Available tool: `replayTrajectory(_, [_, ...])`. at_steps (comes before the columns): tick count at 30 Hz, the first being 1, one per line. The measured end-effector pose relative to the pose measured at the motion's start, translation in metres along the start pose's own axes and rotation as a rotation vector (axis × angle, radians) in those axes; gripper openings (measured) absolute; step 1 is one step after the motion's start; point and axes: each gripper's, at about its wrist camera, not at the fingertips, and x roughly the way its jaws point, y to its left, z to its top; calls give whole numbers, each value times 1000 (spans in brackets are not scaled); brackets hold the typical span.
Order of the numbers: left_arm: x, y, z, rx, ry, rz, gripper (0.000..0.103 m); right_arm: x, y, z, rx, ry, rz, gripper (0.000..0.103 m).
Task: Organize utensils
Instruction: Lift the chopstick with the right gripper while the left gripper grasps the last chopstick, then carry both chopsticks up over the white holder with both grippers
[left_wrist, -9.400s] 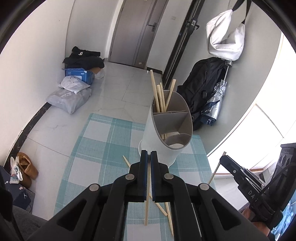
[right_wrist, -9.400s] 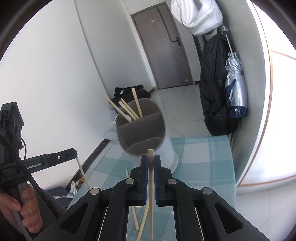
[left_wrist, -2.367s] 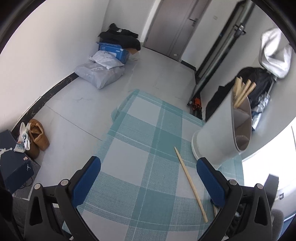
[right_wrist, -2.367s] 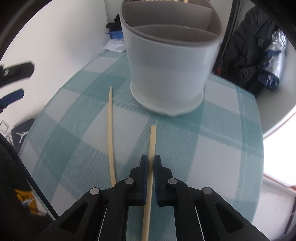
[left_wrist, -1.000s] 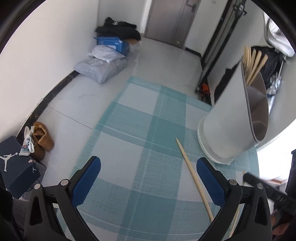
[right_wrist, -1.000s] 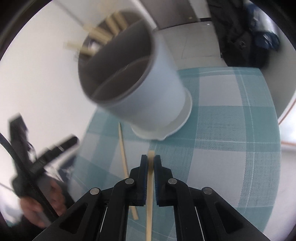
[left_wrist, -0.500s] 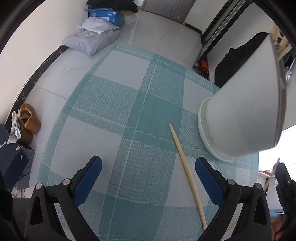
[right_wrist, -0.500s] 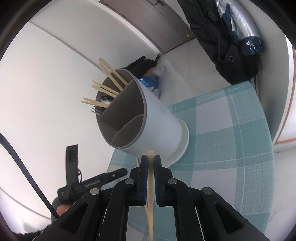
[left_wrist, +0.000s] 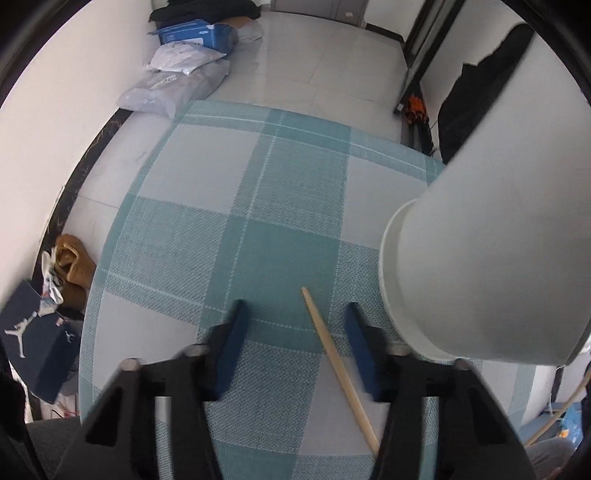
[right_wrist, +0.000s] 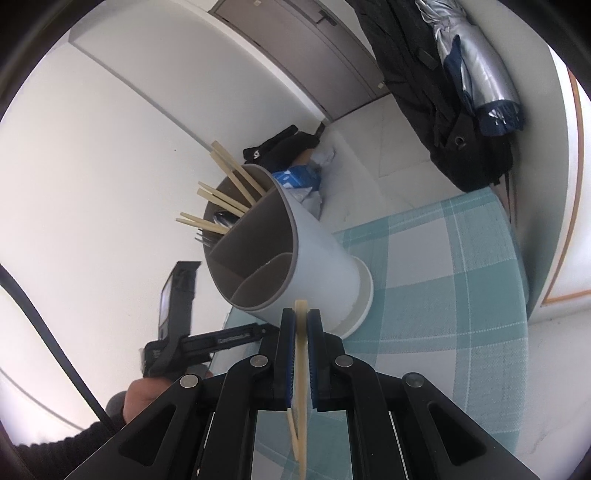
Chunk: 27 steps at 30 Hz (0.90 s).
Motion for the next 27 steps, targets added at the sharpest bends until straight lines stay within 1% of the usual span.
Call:
replayTrajectory(1, [1, 0, 0, -9, 14, -38, 7, -1, 1, 1, -3, -2, 1, 6])
replayTrajectory(2, [1, 0, 0, -28, 36, -69, 4, -2, 2, 1, -8, -6, 3, 6])
replayTrajectory(5, [0, 0, 0, -49, 35, -62, 3, -6, 4, 4, -27, -18, 2, 6])
replayTrajectory(10, [-1, -4, 0, -45, 33, -59, 2, -11, 6, 5, -38, -31, 9, 6])
replayTrajectory(12, [-2, -5, -1, -28, 39, -57, 1, -13, 5, 5, -38, -34, 7, 6])
replayTrajectory(15, [-3, -5, -1, 34, 39, -43, 1, -14, 5, 6, -34, -38, 8, 6])
replayTrajectory(18, [-7, -3, -8, 75, 35, -55, 1, -13, 8, 5, -44, -37, 2, 6])
replayTrajectory(21, [-8, 0, -11, 79, 34, -80, 1, -12, 9, 4, -50, -32, 0, 6])
replayTrajectory(23, [-5, -1, -10, 83, 41, -79, 1, -11, 10, 3, -52, -30, -3, 6])
replayTrajectory(25, [-5, -3, -5, 89, 34, -57, 1, -10, 10, 3, -53, -27, -6, 6])
replayTrajectory(27, [-1, -3, 0, 86, 44, -39, 4, -9, 11, 2, -56, -25, -11, 6])
